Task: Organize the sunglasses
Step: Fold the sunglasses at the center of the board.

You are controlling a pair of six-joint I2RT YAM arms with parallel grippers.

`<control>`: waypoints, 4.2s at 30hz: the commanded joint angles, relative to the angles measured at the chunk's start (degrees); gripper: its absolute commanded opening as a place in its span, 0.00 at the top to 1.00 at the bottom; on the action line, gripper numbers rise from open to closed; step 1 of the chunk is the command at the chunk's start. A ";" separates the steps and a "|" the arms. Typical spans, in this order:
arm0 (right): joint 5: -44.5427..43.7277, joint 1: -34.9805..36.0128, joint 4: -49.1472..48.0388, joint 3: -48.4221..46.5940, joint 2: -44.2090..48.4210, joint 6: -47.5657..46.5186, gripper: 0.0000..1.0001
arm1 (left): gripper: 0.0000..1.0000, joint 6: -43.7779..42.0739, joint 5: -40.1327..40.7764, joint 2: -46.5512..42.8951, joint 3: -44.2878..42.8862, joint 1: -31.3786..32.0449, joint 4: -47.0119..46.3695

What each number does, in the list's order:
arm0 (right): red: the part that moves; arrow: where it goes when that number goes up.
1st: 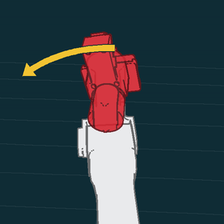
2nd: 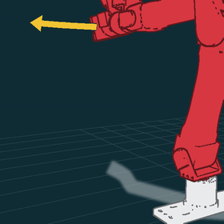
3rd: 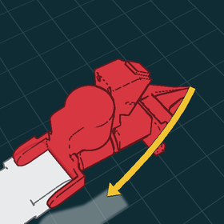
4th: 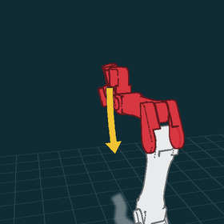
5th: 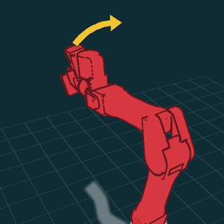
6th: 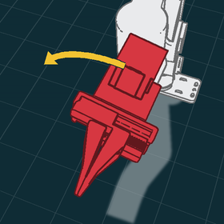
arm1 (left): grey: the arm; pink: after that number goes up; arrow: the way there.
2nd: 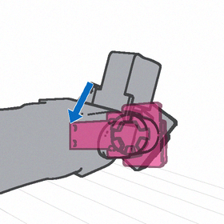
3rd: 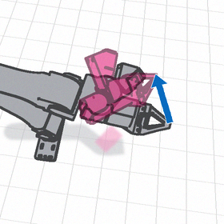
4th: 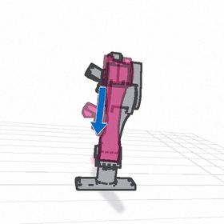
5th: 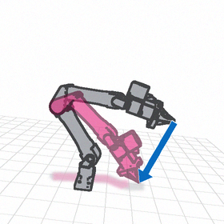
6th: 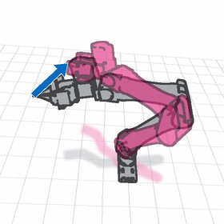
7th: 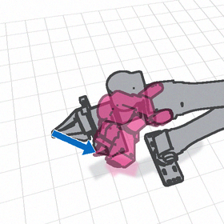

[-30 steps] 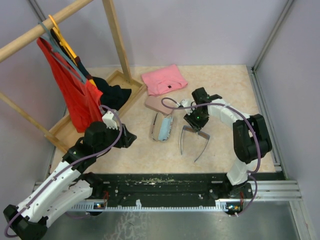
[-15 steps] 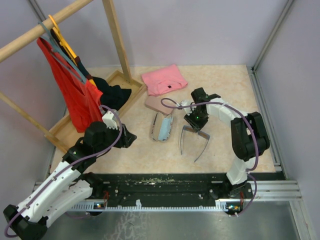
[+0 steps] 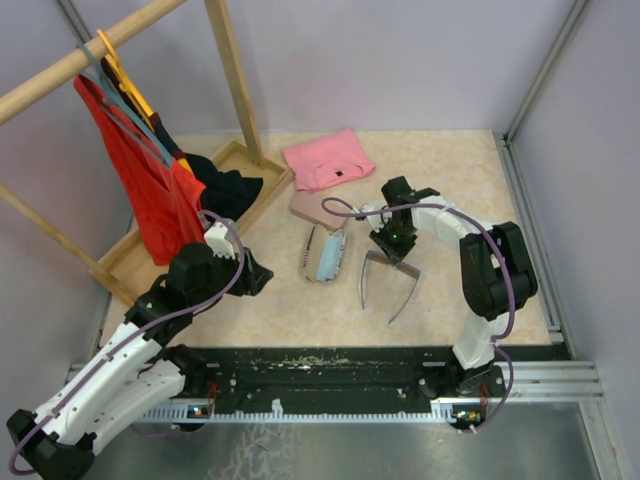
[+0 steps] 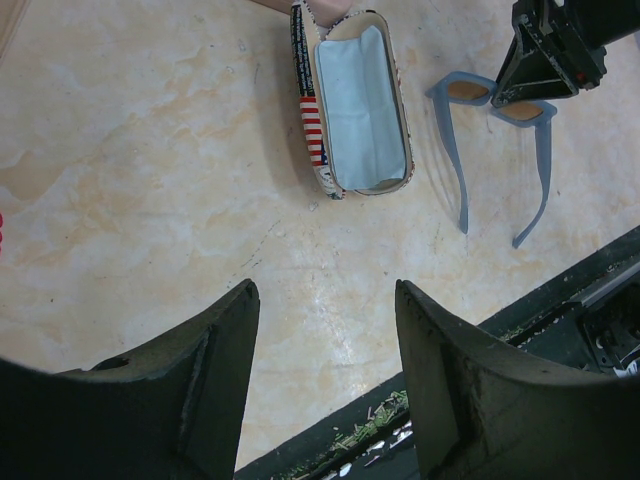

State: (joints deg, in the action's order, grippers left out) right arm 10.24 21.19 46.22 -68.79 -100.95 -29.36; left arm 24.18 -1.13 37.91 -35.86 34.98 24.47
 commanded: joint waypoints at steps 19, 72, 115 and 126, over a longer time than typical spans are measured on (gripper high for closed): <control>-0.39 -0.36 1.62 -3.33 5.65 2.86 1.00 | 0.37 -0.57 -0.25 -0.64 -0.68 -0.27 -0.93; -16.24 0.57 -18.53 28.53 54.65 74.76 1.00 | 0.42 6.93 17.33 40.75 -19.32 28.27 -19.39; -6.73 0.52 -18.82 28.08 53.24 68.86 1.00 | 0.44 1.04 22.76 64.01 -40.93 30.93 -16.29; -5.15 0.54 -20.08 29.28 52.57 68.99 1.00 | 0.44 1.22 21.84 64.90 -41.85 30.97 -16.40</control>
State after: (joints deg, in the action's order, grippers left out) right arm 3.40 21.37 29.76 -38.68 -48.38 40.03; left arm 25.65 21.58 102.13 -75.31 65.52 9.02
